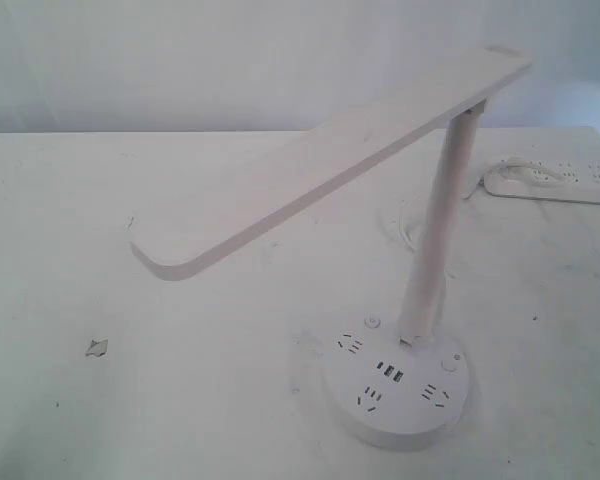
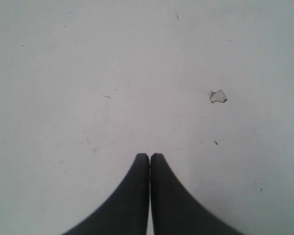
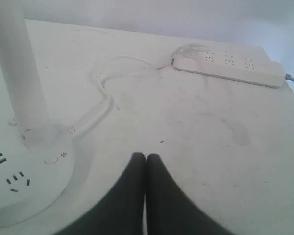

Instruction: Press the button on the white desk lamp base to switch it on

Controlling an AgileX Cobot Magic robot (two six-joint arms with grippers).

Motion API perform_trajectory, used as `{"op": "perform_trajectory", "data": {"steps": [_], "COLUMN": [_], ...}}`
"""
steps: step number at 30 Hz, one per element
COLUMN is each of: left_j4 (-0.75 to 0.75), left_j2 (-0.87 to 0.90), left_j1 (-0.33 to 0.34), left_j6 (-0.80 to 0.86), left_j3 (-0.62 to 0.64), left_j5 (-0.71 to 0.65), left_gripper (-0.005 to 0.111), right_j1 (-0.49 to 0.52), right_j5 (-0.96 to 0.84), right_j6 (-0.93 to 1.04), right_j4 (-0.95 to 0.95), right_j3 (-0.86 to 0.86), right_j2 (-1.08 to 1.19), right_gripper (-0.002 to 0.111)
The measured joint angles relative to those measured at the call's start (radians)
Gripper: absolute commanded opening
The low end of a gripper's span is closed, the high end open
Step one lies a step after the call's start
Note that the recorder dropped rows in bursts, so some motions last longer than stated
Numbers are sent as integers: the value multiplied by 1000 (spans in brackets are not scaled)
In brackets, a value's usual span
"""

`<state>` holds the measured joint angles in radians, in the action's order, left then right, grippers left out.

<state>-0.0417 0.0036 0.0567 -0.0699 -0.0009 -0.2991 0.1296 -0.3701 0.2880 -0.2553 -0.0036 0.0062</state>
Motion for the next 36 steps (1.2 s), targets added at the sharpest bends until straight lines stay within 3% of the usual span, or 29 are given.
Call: {"op": "perform_trajectory", "data": {"steps": [18, 23, 29, 36], "left_j4": [0, 0, 0, 0], "left_j2": [0, 0, 0, 0], "left_j1": [0, 0, 0, 0], "left_j6": [0, 0, 0, 0], "left_j3": [0, 0, 0, 0], "left_j5": [0, 0, 0, 0], "left_gripper": [0, 0, 0, 0], "right_j1": [0, 0, 0, 0], "right_j5": [2, 73, 295, 681], "right_j6": [5, 36, -9, -384], "right_j4": [0, 2, -71, -202], "right_j3": [0, 2, 2, 2], "right_j2": [0, 0, 0, -1], "right_gripper": [0, 0, 0, 0]}}
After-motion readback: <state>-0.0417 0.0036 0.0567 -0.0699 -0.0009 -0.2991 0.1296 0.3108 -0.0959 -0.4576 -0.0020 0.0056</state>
